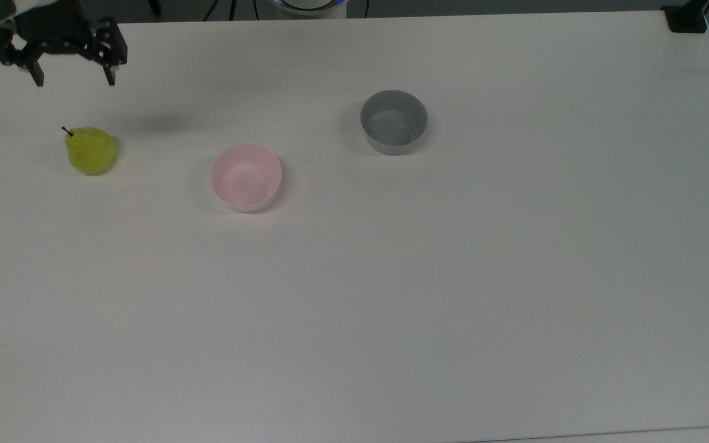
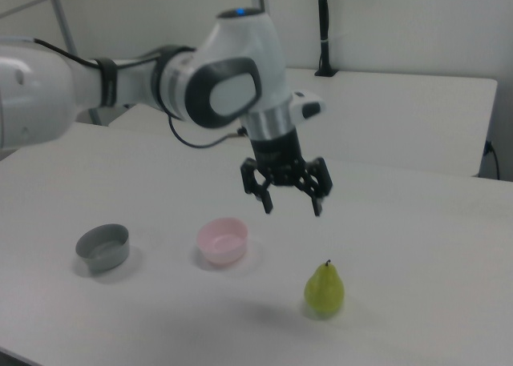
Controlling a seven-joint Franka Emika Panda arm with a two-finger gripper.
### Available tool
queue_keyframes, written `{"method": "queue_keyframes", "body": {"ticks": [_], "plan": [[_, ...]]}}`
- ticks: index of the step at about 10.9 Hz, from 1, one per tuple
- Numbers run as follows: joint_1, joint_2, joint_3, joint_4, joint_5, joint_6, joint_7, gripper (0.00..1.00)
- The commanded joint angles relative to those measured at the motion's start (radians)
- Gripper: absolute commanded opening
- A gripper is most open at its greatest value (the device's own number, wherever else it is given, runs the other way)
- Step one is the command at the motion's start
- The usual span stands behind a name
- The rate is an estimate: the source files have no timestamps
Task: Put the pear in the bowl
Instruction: 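Move the open gripper over the yellow-green pear and lower it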
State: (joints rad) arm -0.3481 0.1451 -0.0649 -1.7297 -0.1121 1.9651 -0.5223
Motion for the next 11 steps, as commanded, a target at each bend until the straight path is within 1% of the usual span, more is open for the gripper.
{"method": "queue_keyframes", "body": {"ticks": [1,4,5,7,9,11], "plan": [[-0.017,0.046,-0.027,-0.065,-0.003,0.130,0.001,1.00],[-0.017,0.103,-0.041,-0.079,-0.006,0.184,0.001,1.00],[-0.018,0.119,-0.055,-0.079,-0.006,0.193,0.001,1.00],[-0.025,0.148,-0.056,-0.094,-0.001,0.224,0.013,1.00],[-0.026,0.148,-0.056,-0.161,-0.001,0.317,0.045,1.00],[-0.034,0.151,-0.056,-0.186,-0.001,0.363,0.047,1.00]]}}
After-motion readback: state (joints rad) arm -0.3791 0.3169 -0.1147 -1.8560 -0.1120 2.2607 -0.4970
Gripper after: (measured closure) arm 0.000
